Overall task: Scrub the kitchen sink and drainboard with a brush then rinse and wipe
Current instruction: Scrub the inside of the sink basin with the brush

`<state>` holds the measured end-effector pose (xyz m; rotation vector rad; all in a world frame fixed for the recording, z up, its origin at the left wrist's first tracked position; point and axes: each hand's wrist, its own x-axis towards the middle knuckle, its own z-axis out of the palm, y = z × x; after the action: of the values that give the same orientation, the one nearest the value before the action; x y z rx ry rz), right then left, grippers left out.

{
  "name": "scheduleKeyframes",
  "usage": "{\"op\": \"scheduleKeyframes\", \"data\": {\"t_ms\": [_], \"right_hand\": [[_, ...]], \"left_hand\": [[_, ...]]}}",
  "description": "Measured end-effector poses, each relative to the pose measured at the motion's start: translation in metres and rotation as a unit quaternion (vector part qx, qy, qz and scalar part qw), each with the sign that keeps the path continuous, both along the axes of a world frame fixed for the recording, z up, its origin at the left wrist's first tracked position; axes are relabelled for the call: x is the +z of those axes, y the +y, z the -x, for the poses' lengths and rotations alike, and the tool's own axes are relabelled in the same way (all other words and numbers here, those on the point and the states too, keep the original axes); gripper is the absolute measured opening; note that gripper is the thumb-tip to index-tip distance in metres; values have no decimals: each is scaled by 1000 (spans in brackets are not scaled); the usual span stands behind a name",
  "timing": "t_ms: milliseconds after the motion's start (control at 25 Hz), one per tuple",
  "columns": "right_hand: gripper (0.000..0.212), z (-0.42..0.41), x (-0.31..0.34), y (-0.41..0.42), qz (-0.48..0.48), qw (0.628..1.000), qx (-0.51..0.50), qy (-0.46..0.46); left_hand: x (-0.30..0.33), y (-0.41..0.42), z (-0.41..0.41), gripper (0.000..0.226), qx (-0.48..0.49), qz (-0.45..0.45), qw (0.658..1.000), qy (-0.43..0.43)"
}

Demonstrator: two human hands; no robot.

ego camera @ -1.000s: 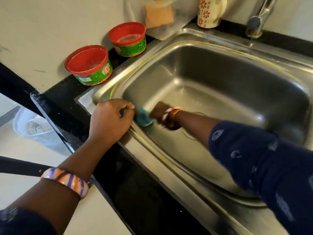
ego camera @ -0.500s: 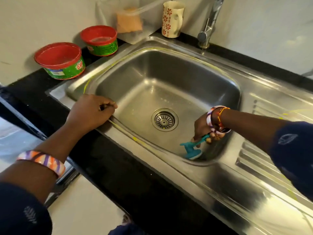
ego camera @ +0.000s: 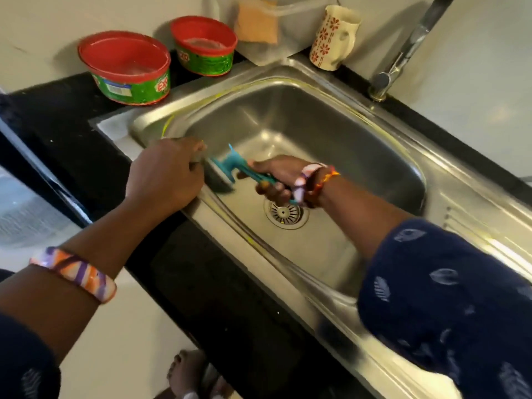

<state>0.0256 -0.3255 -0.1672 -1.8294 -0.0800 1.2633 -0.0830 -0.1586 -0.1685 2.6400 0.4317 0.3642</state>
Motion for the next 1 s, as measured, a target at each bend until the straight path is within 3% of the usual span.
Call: {"op": "scheduleKeyframes", "data": {"t_ms": [80,160,240,400,560,680,800,880,1000], "right_hand": [[33,5,11,-56,169,974,138,-65],[68,10,24,-108,330,906,261,-38],[75,12,32,-132,366,896,251,-3],[28,25,20,-80,266,951,145,-57],[27,16,-12,13,108,992,-29,-57],[29,14,-10,51,15,988,-150,-9],[30,16,0,23,42,996,-56,-50],[28,14,17,-26,138,986,73,-65],[28,19,41,-90,356,898,255,-42]], "left_hand": [[0,0,2,29,-42,5,999,19],[-1,0,2,23,-70,0,997,26],[-2,1,1,23,-80,-2,996,29],[-3,3,-2,26,-67,22,997,39],[-3,4,-5,27,-40,32,998,-21],[1,1,-6,33,-27,22,998,-51],[4,2,-4,36,-37,27,998,-53],[1,4,-4,31,-47,32,997,-44],[2,4,-3,27,-65,32,997,-30]]}}
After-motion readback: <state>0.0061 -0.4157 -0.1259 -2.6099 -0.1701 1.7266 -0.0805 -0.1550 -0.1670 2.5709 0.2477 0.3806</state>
